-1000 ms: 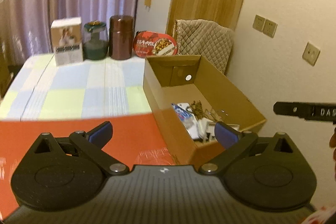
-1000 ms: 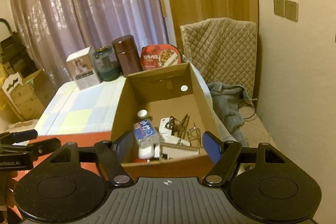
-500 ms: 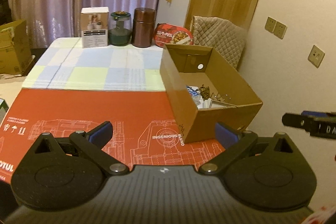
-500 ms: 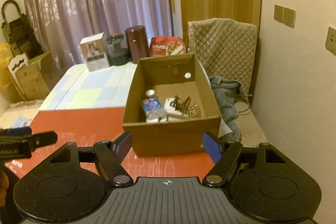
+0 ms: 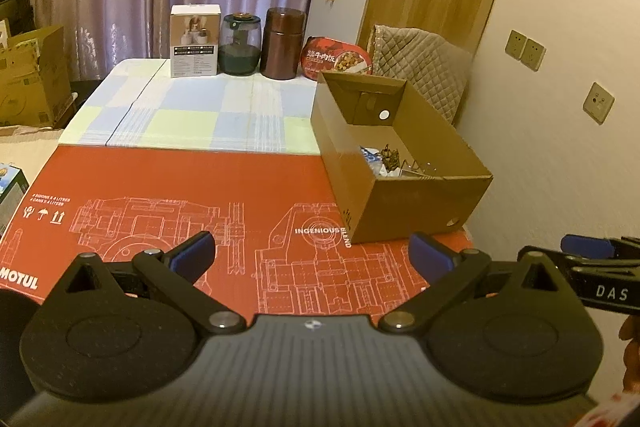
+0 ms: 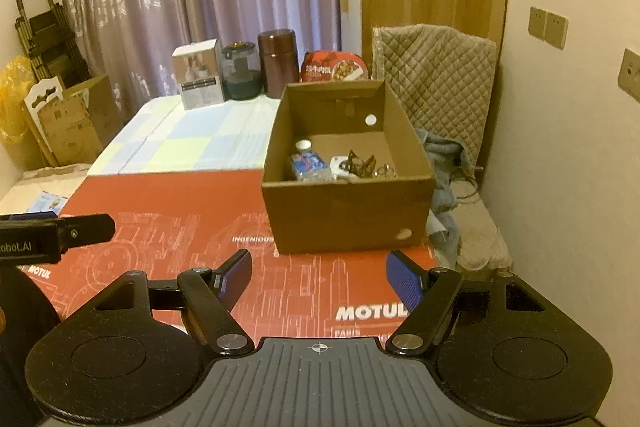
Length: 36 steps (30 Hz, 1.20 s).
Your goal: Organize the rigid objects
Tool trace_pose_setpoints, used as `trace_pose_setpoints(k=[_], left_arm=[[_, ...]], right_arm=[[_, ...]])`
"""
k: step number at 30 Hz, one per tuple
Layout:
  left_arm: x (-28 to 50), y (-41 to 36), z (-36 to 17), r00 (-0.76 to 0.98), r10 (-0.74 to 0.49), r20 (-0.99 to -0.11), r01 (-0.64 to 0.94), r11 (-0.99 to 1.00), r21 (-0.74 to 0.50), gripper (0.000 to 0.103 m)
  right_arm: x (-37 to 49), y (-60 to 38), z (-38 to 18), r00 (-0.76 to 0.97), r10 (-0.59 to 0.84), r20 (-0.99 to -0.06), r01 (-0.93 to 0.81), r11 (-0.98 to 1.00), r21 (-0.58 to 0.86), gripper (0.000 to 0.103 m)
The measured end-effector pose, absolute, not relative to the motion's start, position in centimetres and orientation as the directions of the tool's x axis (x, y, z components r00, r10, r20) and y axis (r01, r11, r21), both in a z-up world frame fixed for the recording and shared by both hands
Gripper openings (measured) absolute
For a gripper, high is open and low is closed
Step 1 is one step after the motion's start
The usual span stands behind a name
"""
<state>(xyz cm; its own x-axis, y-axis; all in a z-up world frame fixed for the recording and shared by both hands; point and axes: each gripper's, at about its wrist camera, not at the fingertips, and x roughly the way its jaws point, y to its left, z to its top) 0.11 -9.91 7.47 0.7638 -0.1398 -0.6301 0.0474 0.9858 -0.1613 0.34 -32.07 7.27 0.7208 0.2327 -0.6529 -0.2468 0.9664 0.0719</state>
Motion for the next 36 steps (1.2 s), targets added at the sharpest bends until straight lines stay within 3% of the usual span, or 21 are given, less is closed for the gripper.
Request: trace_pose_setpoints(k=[36], left_arm=[[-1.8,-11.5,5.1,0.736,-0.149,-0.660,0.086,0.988,-0.127,0.102]], right_arm=[[-1.9,-31.8,6.2,0.710,0.231,-0.666,-0.233,0.969,0.088,0.071]])
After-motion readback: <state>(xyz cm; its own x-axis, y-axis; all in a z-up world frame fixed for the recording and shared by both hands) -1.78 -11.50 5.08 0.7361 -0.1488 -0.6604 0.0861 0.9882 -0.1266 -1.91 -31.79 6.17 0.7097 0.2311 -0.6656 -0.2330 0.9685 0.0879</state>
